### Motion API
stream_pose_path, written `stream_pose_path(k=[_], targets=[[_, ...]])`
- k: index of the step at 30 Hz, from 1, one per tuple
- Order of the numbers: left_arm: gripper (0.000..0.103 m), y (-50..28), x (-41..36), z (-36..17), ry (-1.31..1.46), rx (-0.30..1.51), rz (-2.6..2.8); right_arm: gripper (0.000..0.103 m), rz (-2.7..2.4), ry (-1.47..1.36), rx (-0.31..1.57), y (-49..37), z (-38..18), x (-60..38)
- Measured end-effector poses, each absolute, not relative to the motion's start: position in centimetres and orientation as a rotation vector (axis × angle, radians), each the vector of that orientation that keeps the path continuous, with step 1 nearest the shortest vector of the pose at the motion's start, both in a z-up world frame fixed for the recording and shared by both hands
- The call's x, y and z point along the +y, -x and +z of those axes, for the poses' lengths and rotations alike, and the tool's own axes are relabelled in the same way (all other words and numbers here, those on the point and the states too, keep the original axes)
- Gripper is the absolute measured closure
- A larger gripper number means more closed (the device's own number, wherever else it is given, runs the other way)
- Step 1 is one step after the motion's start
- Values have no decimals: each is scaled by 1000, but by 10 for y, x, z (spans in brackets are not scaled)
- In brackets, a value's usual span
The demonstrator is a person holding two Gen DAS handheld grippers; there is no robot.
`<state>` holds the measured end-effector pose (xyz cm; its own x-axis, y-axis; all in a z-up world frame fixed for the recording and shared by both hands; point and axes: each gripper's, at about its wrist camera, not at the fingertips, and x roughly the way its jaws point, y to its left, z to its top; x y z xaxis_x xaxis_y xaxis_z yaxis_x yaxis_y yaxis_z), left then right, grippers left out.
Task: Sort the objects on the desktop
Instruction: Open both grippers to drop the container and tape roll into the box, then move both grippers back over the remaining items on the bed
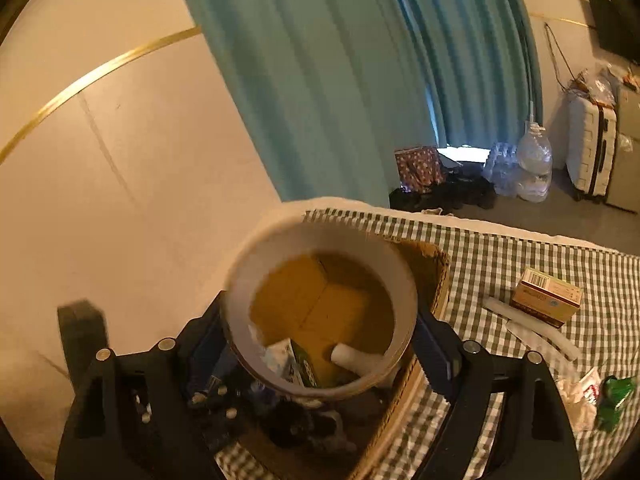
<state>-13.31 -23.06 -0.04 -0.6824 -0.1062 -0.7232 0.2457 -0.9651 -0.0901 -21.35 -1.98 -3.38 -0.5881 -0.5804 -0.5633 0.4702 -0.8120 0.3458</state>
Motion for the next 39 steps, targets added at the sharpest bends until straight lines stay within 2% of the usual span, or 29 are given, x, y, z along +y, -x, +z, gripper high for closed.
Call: stream_pose_path(k=[1,2,4,14,21,25,29,39], targets=[[30,132,-230,2,-1119,277,-2710,16,-2360,-914,-233,216,-34,-17],[16,131,-229,4,-1103,278,-2710,15,-2357,-915,-251,218,-33,-16],[11,127,-227,9,-1059,266,-2709,15,-2348,-928,-291,223,-33,-12],[10,113,-181,19,-1119,204,-2725,15,-2496,-896,-340,194,-24,69],[5,97,-116,20,-1094,295,-2835,15,-2750,-908,-249,147,-29,176],[5,94,-67,5,-1140,308,-2881,15,-2853,-978,-238,121,-53,238],[5,93,-20,-11,-1192,209,-2902,15,-2910,-1049,-260,104,-80,277],[4,108,35,-57,-1326,147,-2899,15,-2921,-1179,-266,117,-146,309]])
